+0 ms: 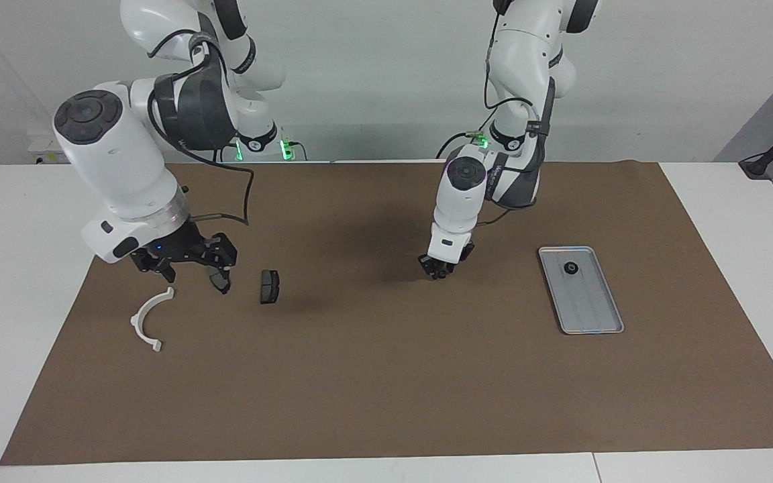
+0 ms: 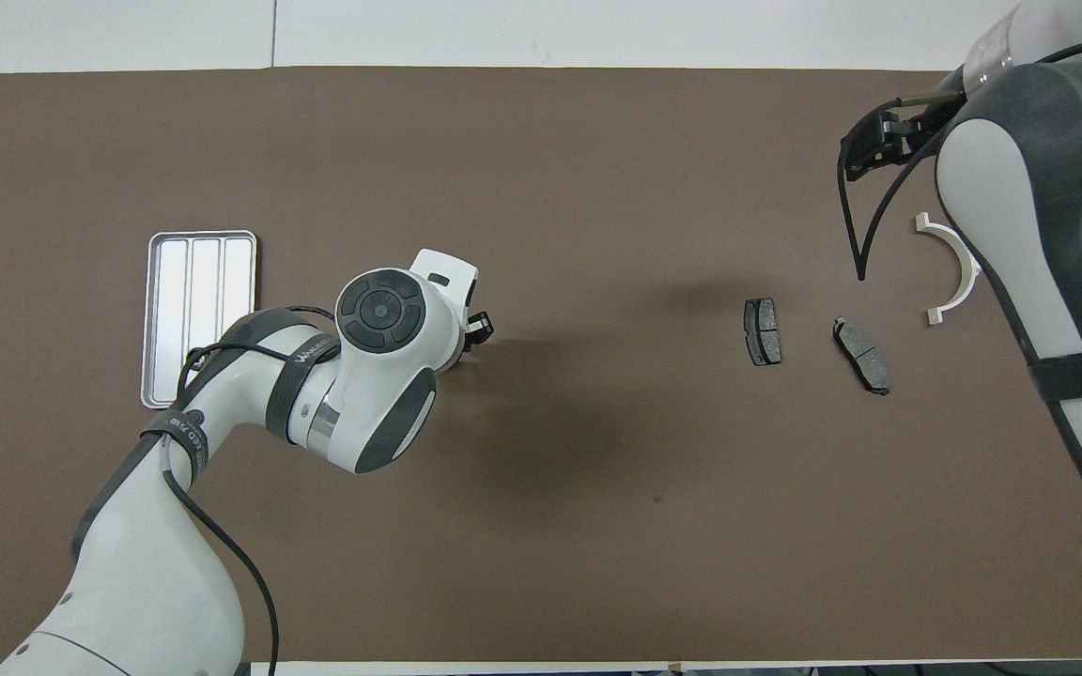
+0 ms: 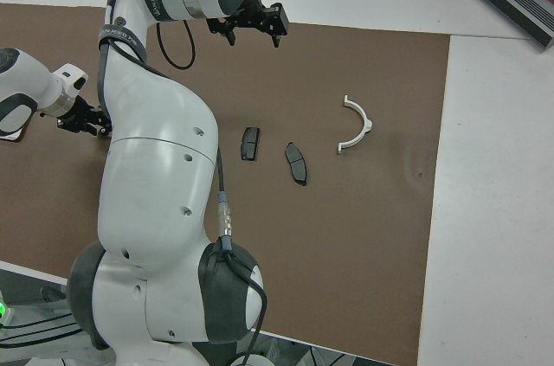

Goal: Pick bearing gear from pile to tray
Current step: 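Grasp the second bearing with the left gripper while the right gripper withdraws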

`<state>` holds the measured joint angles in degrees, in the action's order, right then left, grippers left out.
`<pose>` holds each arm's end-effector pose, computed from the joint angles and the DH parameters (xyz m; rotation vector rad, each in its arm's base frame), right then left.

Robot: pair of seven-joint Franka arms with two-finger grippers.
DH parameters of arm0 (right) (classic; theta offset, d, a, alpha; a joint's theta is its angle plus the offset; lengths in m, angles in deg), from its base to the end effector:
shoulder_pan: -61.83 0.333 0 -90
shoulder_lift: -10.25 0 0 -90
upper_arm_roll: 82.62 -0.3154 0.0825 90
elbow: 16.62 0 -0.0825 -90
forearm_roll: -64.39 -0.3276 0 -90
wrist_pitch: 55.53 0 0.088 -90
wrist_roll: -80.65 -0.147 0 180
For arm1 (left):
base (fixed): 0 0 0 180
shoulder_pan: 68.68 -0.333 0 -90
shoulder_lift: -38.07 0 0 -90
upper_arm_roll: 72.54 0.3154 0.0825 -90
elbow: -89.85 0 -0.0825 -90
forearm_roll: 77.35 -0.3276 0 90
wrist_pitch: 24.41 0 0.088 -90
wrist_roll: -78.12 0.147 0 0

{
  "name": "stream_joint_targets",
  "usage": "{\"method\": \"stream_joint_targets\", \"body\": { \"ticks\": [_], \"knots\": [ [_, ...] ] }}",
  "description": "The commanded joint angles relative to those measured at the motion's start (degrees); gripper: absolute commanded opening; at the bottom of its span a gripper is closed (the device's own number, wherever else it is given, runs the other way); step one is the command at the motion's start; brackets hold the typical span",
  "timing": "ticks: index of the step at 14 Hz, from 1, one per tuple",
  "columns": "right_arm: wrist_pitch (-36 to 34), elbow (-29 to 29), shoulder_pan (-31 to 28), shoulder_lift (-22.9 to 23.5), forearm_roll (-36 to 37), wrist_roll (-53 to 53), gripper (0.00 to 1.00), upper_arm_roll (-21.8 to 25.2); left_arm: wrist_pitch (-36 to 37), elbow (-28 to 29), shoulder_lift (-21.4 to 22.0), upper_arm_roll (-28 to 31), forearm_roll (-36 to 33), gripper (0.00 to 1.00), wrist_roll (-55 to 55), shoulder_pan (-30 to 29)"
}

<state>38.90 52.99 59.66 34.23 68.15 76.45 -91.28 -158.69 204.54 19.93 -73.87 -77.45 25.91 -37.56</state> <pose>0.6240 0.0430 0.5058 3.1385 0.0486 0.0303 0.4767 -0.3025 0.3002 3.0737 0.5354 0.0230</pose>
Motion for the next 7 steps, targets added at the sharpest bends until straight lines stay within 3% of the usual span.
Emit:
{"method": "stream_joint_targets", "body": {
  "ticks": [1,4,7],
  "knots": [
    [-0.03,2.46,-1.0,-3.41,0.47,1.82,1.0,-0.65,-1.51,-0.35,-1.11,0.36,-0.61,0.44,-1.5,0.26],
    [-0.12,6.48,-1.0,-8.31,-0.32,6.12,1.0,0.4,-1.51,-0.35,-1.2,0.45,-0.78,0.41,-1.5,0.17],
    [0.58,17.1,-1.26,-18.24,-0.94,7.19,1.0,1.81,-1.51,-0.43,-1.2,0.45,-1.05,0.37,-1.5,0.0]
  ]
}}
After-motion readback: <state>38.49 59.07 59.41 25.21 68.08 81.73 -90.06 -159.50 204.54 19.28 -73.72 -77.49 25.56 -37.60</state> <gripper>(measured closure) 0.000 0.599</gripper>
